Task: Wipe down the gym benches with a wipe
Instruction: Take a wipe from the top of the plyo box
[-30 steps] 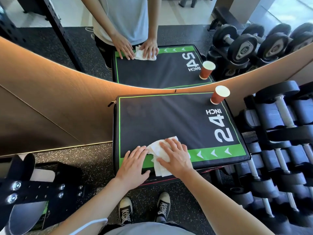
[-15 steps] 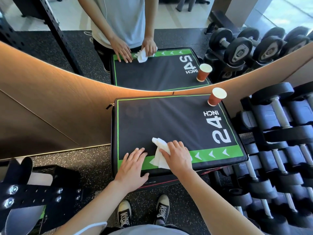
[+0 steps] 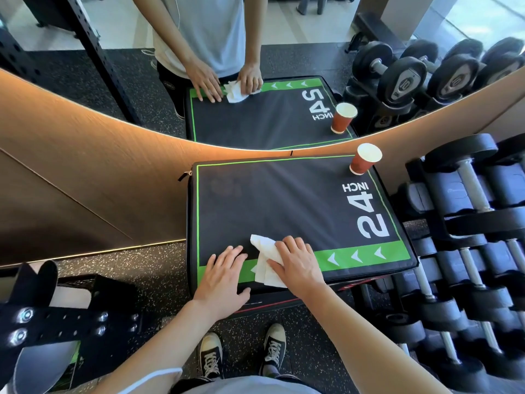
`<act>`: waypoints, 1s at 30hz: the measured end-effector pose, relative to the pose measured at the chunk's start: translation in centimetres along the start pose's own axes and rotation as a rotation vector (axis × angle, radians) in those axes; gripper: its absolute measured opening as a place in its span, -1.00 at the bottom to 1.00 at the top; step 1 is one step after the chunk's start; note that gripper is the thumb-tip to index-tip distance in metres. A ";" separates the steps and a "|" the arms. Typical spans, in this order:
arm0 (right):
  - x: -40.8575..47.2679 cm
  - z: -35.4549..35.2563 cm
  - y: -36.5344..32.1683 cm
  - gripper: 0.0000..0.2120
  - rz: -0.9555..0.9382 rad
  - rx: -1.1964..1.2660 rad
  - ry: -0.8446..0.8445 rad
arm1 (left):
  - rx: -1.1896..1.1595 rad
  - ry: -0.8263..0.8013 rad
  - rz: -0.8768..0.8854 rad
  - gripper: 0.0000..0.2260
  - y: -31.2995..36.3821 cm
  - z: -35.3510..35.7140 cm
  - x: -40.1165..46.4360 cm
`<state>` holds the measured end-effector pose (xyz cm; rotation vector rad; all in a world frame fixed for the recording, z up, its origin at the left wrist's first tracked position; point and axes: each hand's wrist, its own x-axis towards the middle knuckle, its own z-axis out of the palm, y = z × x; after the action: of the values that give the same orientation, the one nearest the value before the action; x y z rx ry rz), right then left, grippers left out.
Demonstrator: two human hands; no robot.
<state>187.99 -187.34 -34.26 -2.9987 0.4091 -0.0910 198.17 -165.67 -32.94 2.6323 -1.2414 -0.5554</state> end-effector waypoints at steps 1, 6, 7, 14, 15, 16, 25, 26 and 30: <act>0.3 -0.1 0.1 -0.63 -0.005 0.008 -0.001 | 0.002 -0.004 -0.003 -0.29 0.1 -0.1 0.0; 2.4 -0.7 0.5 -0.65 0.015 0.117 -0.075 | 0.039 -0.024 0.006 -0.36 0.6 -1.2 0.7; 2.7 -0.8 0.6 -0.65 0.030 0.148 -0.103 | 0.047 -0.018 0.008 -0.39 0.7 -1.6 1.0; 2.0 -2.2 2.2 -0.63 0.137 0.273 -0.001 | 0.066 0.078 0.024 -0.45 3.1 -4.2 3.0; 1.8 -2.6 2.7 -0.63 0.151 0.281 0.014 | 0.071 0.089 0.030 -0.45 3.6 -4.5 3.3; 1.7 -3.1 3.2 -0.62 0.164 0.283 0.027 | 0.074 0.106 0.040 -0.45 4.2 -4.9 3.7; -1.8 -7.0 7.0 -0.66 0.359 0.318 0.186 | 0.060 0.195 0.209 -0.49 8.4 -7.6 6.9; -2.4 -7.4 7.0 -0.67 0.391 0.320 0.208 | 0.057 0.201 0.241 -0.49 8.7 -8.0 7.2; -4.4 -8.6 6.0 -0.66 0.490 0.289 0.296 | 0.059 0.204 0.364 -0.49 9.4 -9.5 7.9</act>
<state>181.50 -192.78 -26.69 -2.5222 1.0453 -0.5016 199.94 -177.73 -23.32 2.3478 -1.6326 -0.1867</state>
